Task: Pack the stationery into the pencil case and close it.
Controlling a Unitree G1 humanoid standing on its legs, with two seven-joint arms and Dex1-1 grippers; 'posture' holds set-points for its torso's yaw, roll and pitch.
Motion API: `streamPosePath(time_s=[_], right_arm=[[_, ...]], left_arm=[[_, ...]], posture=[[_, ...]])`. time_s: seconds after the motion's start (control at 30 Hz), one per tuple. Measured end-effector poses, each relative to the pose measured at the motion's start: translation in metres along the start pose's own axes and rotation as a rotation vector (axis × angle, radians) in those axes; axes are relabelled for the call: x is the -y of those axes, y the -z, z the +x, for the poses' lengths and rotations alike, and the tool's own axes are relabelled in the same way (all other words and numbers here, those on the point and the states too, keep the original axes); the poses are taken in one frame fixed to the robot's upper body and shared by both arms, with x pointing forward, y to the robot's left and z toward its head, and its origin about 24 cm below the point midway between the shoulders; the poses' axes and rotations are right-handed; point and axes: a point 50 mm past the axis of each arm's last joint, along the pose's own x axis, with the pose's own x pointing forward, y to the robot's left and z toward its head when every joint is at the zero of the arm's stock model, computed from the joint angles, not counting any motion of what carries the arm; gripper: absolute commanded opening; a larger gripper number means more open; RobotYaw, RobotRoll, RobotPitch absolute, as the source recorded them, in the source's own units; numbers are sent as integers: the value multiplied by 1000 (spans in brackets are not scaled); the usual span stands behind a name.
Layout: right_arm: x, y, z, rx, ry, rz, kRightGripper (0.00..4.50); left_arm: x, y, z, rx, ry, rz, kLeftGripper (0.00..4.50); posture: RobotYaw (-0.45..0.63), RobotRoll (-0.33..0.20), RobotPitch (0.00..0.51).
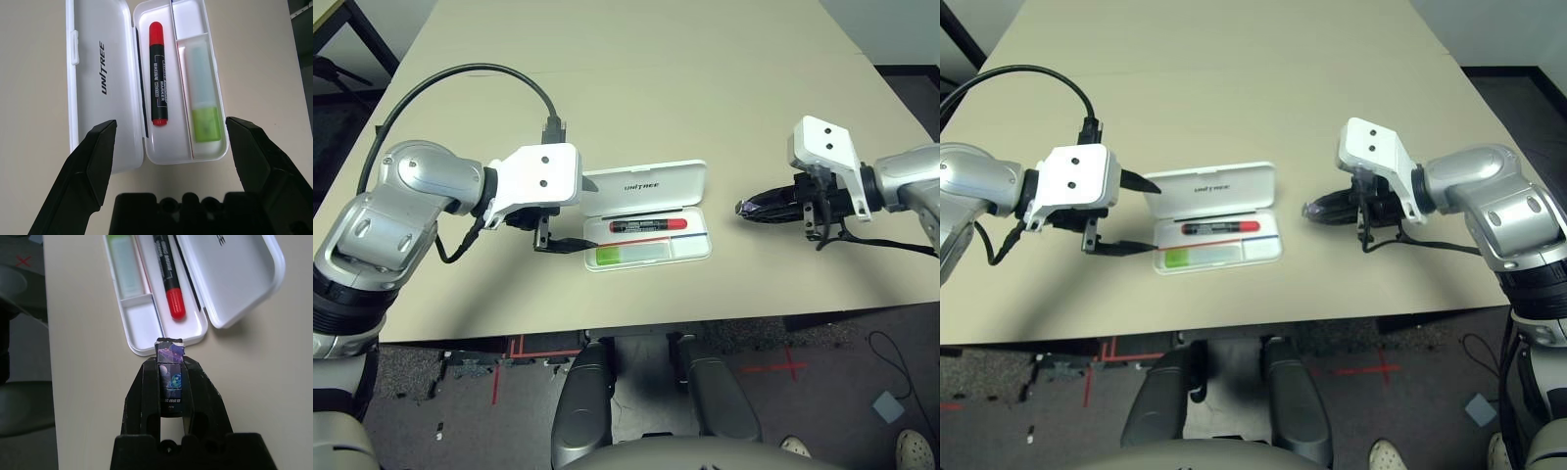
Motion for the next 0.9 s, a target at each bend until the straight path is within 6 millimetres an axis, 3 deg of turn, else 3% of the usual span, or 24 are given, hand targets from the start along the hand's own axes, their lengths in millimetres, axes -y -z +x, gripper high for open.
streamPosePath(time_s=[0.27,0.57,0.9], right_arm=[[-4,-5,26,13,-184,-72,316],[1,-1,57,-35,-221,-170,316],[7,-1,73,-7,-203,-197,316]], left_arm=[[1,3,1,-6,2,-2,4500],[6,8,2,-14,10,-4,4500],[6,7,-1,-27,5,-20,4500]], posture=[[29,0,215],[39,0,215],[46,0,215]])
